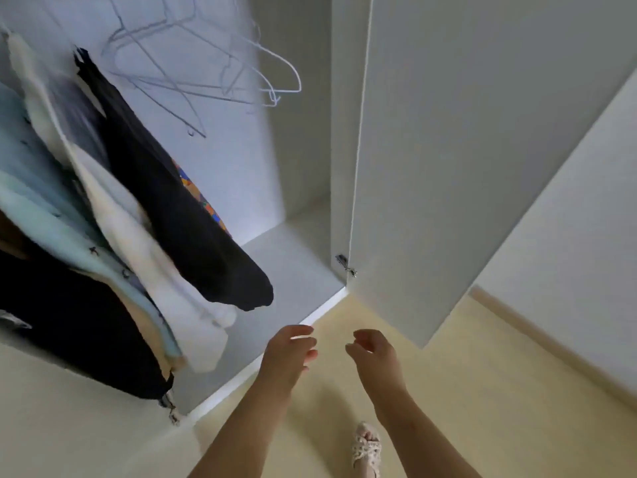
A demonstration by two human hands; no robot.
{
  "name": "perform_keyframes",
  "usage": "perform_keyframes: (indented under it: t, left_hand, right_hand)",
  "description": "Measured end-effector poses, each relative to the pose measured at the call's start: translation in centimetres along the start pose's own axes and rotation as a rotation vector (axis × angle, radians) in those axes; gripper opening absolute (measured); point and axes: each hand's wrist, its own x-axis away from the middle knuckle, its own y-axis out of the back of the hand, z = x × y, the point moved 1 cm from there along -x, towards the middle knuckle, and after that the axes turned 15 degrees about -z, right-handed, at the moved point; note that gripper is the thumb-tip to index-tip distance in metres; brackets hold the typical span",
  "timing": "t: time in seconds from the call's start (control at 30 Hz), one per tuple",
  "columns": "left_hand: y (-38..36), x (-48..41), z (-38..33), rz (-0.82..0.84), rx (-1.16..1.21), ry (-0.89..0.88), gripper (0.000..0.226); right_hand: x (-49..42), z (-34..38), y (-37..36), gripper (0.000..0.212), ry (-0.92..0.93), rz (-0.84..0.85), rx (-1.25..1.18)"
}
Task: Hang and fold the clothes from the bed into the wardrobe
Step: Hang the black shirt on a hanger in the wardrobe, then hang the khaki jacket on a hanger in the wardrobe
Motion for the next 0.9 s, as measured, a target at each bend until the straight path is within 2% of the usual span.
perform_keyframes:
  t: [0.27,0.5,0.7,0.9]
  left_hand:
    - [-9.6,11.3,5.5,0.346,-0.313,-0.093,0.02]
    - [-20.4,24.9,10.0,0.66,-0.495,-0.264,0.013]
    - [-30.6,39.7,16.5,0.945,-0.603,-0.337,0.013]
    - [-36.8,50.9,22.8,1.151,-0.731,-0.351,0.017]
  right_hand:
    - [5.8,-10.9,14.1,0.018,-0.264,-0.318,-0.228]
    - [11.0,-19.0,28.6,0.012,-0.339,-0.577,-0.35]
    - [16.6,-27.1,43.4,0.009,-0.381,-0.831,-0.418]
    - [22.1,-34.5,53.3,0.01,-0.469,-1.044,-0.509]
